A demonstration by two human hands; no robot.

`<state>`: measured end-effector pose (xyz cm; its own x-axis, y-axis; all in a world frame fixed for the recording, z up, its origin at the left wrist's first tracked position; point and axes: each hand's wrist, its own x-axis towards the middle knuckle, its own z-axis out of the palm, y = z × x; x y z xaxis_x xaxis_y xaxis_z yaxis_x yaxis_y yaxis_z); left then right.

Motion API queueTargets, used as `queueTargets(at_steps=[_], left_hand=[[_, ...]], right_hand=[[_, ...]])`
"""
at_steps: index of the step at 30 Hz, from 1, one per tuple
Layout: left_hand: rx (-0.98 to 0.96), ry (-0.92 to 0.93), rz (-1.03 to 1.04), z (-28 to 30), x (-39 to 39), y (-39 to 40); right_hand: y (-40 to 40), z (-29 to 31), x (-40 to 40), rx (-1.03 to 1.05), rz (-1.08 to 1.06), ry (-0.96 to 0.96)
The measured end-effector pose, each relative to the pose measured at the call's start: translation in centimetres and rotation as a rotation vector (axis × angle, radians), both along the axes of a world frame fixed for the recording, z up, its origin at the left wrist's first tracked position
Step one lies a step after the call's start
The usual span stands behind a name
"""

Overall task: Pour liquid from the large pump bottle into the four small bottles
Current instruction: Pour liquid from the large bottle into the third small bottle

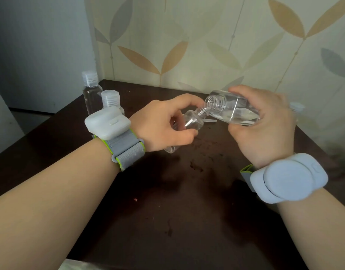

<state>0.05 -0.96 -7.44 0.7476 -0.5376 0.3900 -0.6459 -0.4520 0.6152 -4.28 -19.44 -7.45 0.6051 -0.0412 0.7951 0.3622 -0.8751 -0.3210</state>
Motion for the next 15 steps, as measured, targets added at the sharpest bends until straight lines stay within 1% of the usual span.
queueTargets(at_steps=[7, 15], left_hand=[[-0.048, 0.023, -0.035, -0.08, 0.11, 0.03], [-0.043, 0.032, -0.051, -0.07, 0.06, 0.02]], right_hand=[[0.13, 0.04, -0.13, -0.012, 0.011, -0.039], [0.13, -0.02, -0.14, -0.021, 0.035, -0.049]])
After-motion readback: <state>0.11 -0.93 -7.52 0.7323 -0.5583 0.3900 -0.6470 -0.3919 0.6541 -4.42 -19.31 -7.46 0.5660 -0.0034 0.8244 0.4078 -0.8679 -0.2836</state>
